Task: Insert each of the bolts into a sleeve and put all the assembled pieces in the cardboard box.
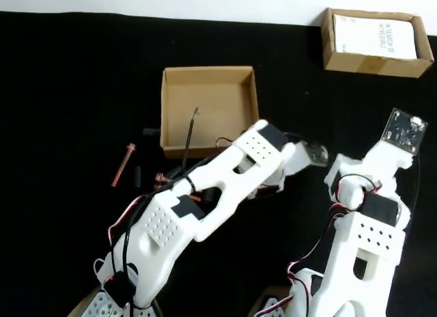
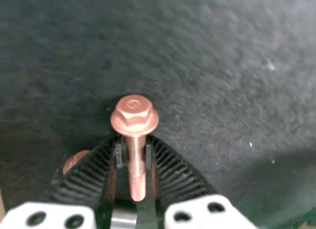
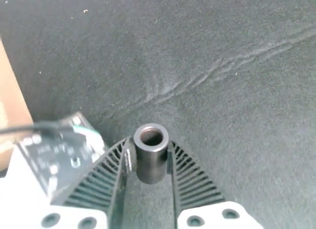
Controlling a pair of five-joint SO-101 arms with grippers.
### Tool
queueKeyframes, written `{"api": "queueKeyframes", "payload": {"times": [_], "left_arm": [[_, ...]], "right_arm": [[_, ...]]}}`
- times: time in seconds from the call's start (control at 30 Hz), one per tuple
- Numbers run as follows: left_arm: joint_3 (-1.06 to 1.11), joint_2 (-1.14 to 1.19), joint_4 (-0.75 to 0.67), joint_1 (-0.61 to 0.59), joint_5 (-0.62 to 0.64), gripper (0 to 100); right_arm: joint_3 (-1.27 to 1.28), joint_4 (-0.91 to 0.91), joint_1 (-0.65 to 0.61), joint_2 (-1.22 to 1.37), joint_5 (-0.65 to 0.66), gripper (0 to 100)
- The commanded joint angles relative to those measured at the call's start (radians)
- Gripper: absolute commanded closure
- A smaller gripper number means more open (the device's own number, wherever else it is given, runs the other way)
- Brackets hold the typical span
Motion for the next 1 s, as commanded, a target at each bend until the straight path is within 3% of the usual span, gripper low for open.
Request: {"api": "queueKeyframes", "payload": {"times": [0.0,0.23,0.4,0.57,0.7,0.87,0.97], "left_arm": [[-0.130,-0.016,0.028,-0.002,0.058,99],[-0.527,-0.016,0.279,-0.039,0.207,99],[-0.819,-0.067,0.285,-0.136,0.371,99],[-0.937,-0.243,0.292,-0.183,0.388,99],[-0.760,-0.513,0.293,-0.208,0.390,99],[-0.208,-0.993,0.288,-0.208,0.390,99],[0.096,-1.271,0.269,-0.205,0.388,99]], "right_arm": [[-0.102,0.090,-0.036,-0.030,0.005,99.1],[-0.334,0.406,-0.199,-0.031,0.009,99.1],[-0.510,0.634,-0.321,-0.047,0.009,99.1],[-0.613,0.711,-0.447,-0.214,0.011,99.1],[-0.613,0.716,-0.493,-0.378,0.009,99.1],[-0.565,0.779,-0.492,-0.532,0.003,99.1],[-0.481,0.708,-0.490,-0.625,0.003,99.1]]}}
